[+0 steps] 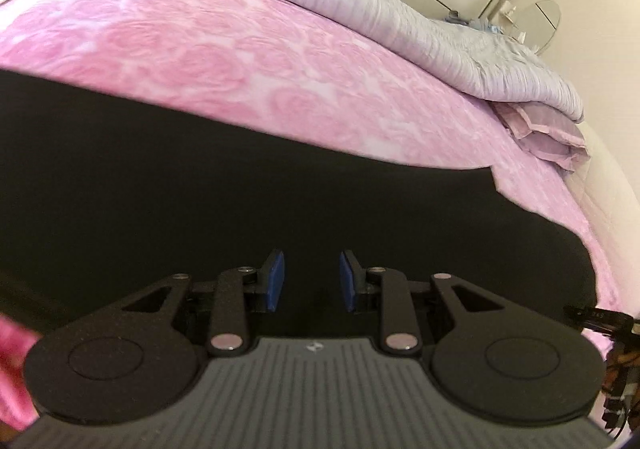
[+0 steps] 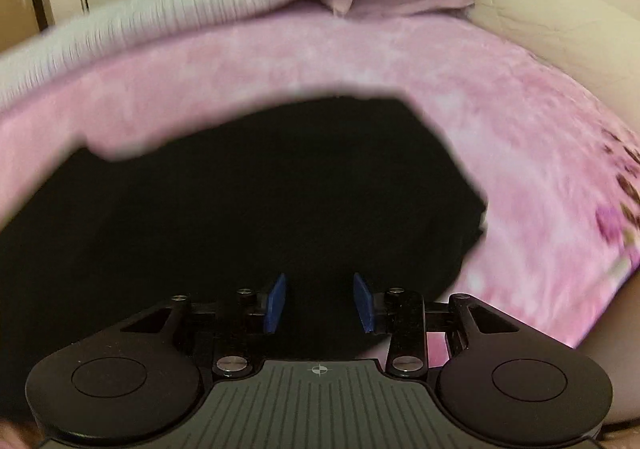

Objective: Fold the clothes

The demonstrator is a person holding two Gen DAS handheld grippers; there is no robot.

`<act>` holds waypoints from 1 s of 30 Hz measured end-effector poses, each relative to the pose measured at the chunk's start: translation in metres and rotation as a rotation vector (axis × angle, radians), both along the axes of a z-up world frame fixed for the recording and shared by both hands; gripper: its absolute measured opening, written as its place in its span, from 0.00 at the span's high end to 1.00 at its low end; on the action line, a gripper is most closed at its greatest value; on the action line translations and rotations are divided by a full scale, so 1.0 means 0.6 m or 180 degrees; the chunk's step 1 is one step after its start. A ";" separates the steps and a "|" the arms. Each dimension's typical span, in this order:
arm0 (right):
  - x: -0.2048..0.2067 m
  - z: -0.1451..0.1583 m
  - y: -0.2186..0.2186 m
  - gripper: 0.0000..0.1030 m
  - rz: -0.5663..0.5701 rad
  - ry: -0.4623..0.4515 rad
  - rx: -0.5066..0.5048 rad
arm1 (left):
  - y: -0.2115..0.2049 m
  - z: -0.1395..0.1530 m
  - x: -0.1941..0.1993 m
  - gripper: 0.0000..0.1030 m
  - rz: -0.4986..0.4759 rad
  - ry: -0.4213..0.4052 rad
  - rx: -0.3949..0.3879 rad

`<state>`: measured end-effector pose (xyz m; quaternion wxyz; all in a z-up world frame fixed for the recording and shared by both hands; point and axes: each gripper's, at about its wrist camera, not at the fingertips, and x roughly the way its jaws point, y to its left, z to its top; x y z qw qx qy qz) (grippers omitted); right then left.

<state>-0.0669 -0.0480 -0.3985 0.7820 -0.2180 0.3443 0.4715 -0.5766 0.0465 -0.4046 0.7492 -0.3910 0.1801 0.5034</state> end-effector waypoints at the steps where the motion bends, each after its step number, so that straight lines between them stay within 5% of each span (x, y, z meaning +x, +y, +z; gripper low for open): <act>1: -0.010 -0.007 -0.020 0.63 -0.0002 -0.0077 0.0093 | -0.015 -0.003 -0.013 0.78 0.0029 -0.0034 0.0059; 7: -0.038 0.019 -0.081 0.63 0.0105 0.0033 0.0899 | -0.090 -0.004 -0.067 0.75 0.0365 -0.0081 0.0586; 11: -0.066 -0.019 -0.071 0.61 0.0351 0.0306 0.0695 | -0.116 -0.008 -0.074 0.76 0.0670 -0.0228 0.0254; 13: -0.096 -0.018 -0.079 0.60 0.0449 0.0069 0.0517 | -0.136 0.010 -0.070 0.76 0.0737 -0.0189 0.0069; 18: -0.179 0.021 -0.113 0.60 0.1044 -0.0139 0.0529 | -0.211 0.068 -0.079 0.73 0.0847 -0.0132 0.0218; 27: -0.366 0.072 -0.164 0.60 0.2386 -0.0778 0.1005 | -0.246 0.113 -0.238 0.73 0.1251 -0.0110 0.0339; 30: -0.453 0.040 -0.144 0.60 0.2989 -0.1264 0.0979 | -0.223 0.099 -0.287 0.73 0.1362 -0.0179 0.0338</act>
